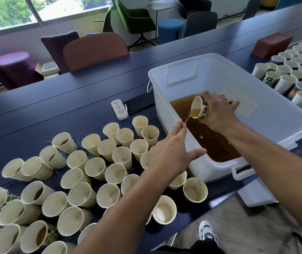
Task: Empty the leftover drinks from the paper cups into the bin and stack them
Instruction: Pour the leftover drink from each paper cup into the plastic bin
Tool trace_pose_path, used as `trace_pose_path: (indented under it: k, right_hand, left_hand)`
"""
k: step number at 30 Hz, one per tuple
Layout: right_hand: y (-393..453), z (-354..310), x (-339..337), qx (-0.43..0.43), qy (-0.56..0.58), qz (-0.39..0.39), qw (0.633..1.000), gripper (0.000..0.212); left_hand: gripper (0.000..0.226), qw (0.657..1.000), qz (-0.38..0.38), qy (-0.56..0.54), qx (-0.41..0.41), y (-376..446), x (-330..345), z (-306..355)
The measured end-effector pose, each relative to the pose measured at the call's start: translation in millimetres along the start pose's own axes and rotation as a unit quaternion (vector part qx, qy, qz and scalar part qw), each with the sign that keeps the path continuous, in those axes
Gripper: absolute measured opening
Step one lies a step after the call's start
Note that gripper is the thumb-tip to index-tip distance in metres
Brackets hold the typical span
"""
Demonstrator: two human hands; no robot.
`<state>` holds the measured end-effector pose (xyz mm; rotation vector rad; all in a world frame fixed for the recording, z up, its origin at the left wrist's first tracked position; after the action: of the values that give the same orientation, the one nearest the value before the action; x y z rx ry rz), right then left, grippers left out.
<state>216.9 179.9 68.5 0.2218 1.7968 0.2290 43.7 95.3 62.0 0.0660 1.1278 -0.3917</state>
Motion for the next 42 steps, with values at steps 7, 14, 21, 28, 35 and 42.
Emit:
trace_pose_path:
  k: [7,14,21,28,35,42]
  right_hand:
    - [-1,-2,0,-0.016,-0.016,0.009,1.0,0.059]
    - [0,-3,2,-0.035,-0.046,0.015,0.998,0.058]
    - [-1,-10,3,-0.07,-0.101,0.029,0.992,0.055]
    - [-4,-16,6,-0.099,-0.137,0.025,0.985,0.057]
    - [-1,-16,10,-0.095,-0.147,0.025,0.984,0.059]
    - [-3,-16,17,-0.098,-0.17,-0.003,0.981,0.055]
  left_hand:
    - [0.098,1.0,0.0,0.001,0.002,-1,-1,1]
    - [0.098,1.0,-0.001,-0.001,-0.001,-1,-1,0]
    - [0.098,1.0,-0.001,-0.003,-0.003,-1,0,0]
    - [0.097,1.0,-0.004,-0.007,-0.009,-1,0,1]
    - [0.097,1.0,0.001,-0.013,-0.005,-2,1,-2]
    - [0.096,1.0,-0.001,-0.018,-0.006,-2,-1,0]
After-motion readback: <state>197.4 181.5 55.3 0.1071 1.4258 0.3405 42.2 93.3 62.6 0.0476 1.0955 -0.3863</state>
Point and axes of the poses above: each hand's wrist, its own y-axis towards the middle knuckle, its own x-axis out of the palm, z = x × y, the point moved 5 cm from there along y, towards the middle knuckle
